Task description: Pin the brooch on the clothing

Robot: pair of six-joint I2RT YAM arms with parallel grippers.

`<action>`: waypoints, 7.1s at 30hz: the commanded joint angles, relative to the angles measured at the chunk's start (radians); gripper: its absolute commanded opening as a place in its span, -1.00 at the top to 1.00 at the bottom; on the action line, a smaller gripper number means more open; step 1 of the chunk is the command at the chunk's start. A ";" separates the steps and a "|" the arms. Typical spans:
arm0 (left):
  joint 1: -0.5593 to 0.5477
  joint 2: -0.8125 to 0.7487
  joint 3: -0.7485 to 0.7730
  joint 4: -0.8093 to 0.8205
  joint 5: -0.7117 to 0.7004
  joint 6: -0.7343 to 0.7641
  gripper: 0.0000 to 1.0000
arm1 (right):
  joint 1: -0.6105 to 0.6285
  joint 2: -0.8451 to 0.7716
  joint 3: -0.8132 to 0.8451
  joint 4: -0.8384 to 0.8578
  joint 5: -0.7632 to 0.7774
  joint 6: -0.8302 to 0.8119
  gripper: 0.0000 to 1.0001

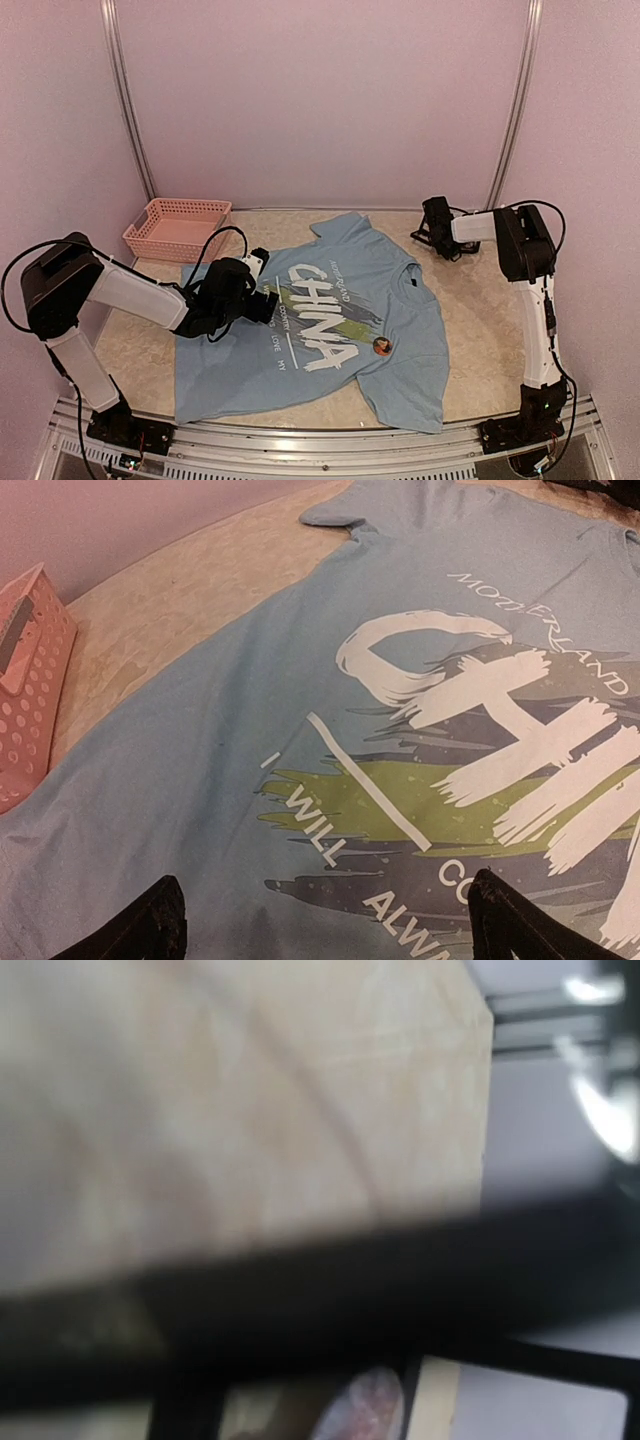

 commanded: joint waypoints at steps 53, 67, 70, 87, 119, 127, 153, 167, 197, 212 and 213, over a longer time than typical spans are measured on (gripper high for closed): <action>0.007 0.014 0.025 -0.002 0.017 -0.002 -0.86 | -0.027 -0.073 -0.114 0.115 0.069 -0.115 0.99; 0.002 -0.016 0.018 0.004 0.023 0.001 -0.86 | 0.022 -0.245 -0.164 0.060 0.024 -0.020 1.00; -0.003 -0.028 0.017 0.001 0.015 0.005 -0.86 | 0.025 -0.268 -0.183 0.045 0.027 -0.015 1.00; -0.109 -0.186 0.009 -0.007 0.039 0.050 -0.86 | 0.258 -0.755 -0.131 -0.300 -0.732 0.186 1.00; -0.435 -0.650 0.158 0.014 0.486 0.089 0.03 | 0.747 -1.118 -0.629 0.663 -1.670 0.717 1.00; -0.444 -0.622 0.146 0.086 0.477 0.073 0.74 | 0.756 -1.105 -0.669 0.767 -1.656 0.762 1.00; -0.444 -0.621 0.216 -0.230 0.256 0.126 1.00 | 0.719 -1.209 -0.477 0.063 -1.478 0.367 -0.99; -0.446 -0.574 0.366 -0.527 0.367 0.172 1.00 | 0.706 -1.024 -0.127 -0.480 -1.447 0.231 0.21; -0.445 -0.631 0.264 -0.360 0.405 0.151 1.00 | 0.722 -0.965 -0.222 -0.295 -1.594 0.290 1.00; -0.441 -0.682 0.203 -0.211 0.473 0.131 0.59 | 0.721 -1.042 -0.365 0.034 -1.698 0.446 1.00; -0.441 -0.679 0.205 -0.207 0.476 0.131 0.59 | 0.723 -1.040 -0.365 0.038 -1.703 0.449 1.00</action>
